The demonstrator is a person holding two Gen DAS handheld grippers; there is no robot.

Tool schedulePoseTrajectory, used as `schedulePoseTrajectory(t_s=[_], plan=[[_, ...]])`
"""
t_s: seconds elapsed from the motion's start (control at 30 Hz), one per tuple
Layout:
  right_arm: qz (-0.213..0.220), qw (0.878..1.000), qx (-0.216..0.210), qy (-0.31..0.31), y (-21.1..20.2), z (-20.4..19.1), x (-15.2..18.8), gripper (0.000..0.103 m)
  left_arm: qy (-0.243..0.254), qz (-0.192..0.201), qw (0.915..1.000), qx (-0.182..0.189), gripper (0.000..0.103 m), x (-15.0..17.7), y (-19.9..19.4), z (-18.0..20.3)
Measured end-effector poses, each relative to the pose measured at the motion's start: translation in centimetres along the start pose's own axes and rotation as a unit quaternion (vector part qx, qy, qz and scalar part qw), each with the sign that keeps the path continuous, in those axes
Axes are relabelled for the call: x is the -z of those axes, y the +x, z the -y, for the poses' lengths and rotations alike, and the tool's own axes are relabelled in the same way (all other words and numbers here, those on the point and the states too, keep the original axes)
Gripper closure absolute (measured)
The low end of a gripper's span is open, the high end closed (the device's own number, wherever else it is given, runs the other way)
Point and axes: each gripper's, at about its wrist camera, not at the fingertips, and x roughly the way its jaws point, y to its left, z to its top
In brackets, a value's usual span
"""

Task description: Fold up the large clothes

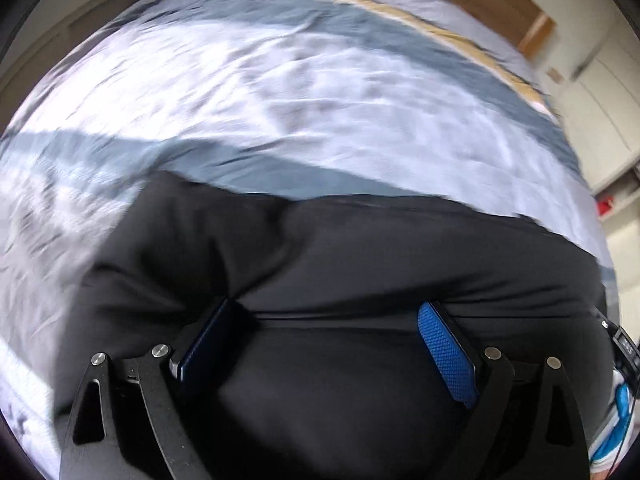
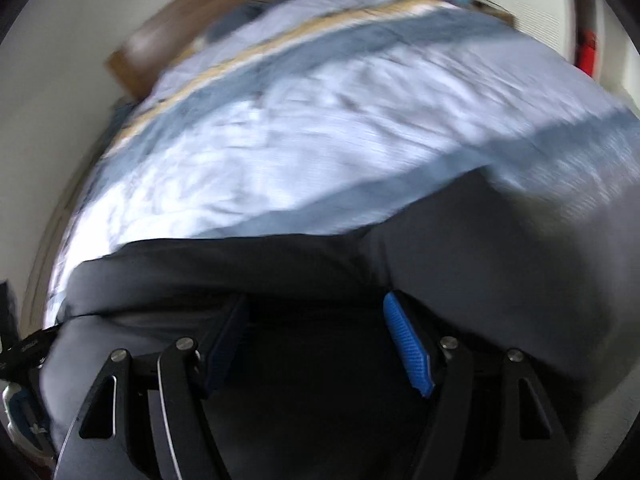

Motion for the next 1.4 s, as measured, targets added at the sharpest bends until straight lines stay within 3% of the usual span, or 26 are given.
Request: schedulePoseTrajectory(t_s=[0.1, 0.13, 0.3, 0.4, 0.5, 0.6, 0.7, 0.83, 0.93, 1.03, 1.17, 1.3, 1.4], plan=[[0.002, 0.999, 0.038, 0.005, -1.4, 1.3, 0.4, 0.034, -0.005, 0.011, 0.9987, -0.049, 0.011, 0.5, -1.5, -1.4], [0.016, 0.999, 0.043, 0.001, -2.6, 1.3, 0.5, 0.034, -0.003, 0.027, 0.9978, -0.061, 0.015, 0.8, -2.7, -1.7], [0.056, 0.998, -0.015, -0.038, -6.8, -2.5, 1.9, 0.034, 0.017, 0.076, 0.9970, -0.005, 0.015, 2.9, -6.9, -1.1], [0.044, 0.996, -0.059, -0.058, -6.7, -5.5, 3.5, 0.034, 0.030, 0.061, 0.9975, 0.016, 0.015, 4.4, -6.4, -0.3], [0.028, 0.995, -0.059, -0.081, -5.4, -6.8, 5.3, 0.034, 0.021, 0.049, 0.9985, 0.013, 0.012, 5.4, -5.0, -1.3], [0.022, 0.995, -0.067, -0.064, -4.9, -4.8, 6.0, 0.034, -0.003, 0.044, 0.9990, 0.009, 0.011, 5.8, -4.7, -3.5], [0.021, 0.998, -0.018, -0.059, -5.9, -3.1, 5.9, 0.034, -0.001, 0.055, 0.9982, -0.023, 0.012, 6.7, -6.4, -5.0], [0.045, 0.997, -0.021, -0.062, -9.1, -2.9, 7.0, 0.034, 0.011, 0.104, 0.9942, 0.022, 0.014, 9.5, -10.1, -4.7], [0.052, 0.994, -0.041, -0.087, -10.6, -4.3, 8.9, 0.034, 0.030, 0.111, 0.9925, 0.041, 0.013, 11.6, -10.6, -3.6], [0.044, 0.992, -0.043, -0.111, -10.6, -5.0, 11.0, 0.034, 0.033, 0.093, 0.9947, 0.029, 0.013, 13.2, -8.9, -3.4], [0.028, 0.995, -0.025, -0.097, -10.1, -2.3, 12.9, 0.034, 0.006, 0.090, 0.9955, 0.028, 0.013, 14.5, -8.8, -4.6], [0.029, 0.997, -0.003, -0.075, -11.7, 0.2, 14.2, 0.034, 0.018, 0.120, 0.9926, -0.008, 0.013, 16.6, -11.1, -4.1], [0.032, 0.996, 0.009, -0.080, -13.4, 0.7, 15.5, 0.034, 0.025, 0.143, 0.9893, -0.015, 0.013, 18.8, -13.0, -3.5]])
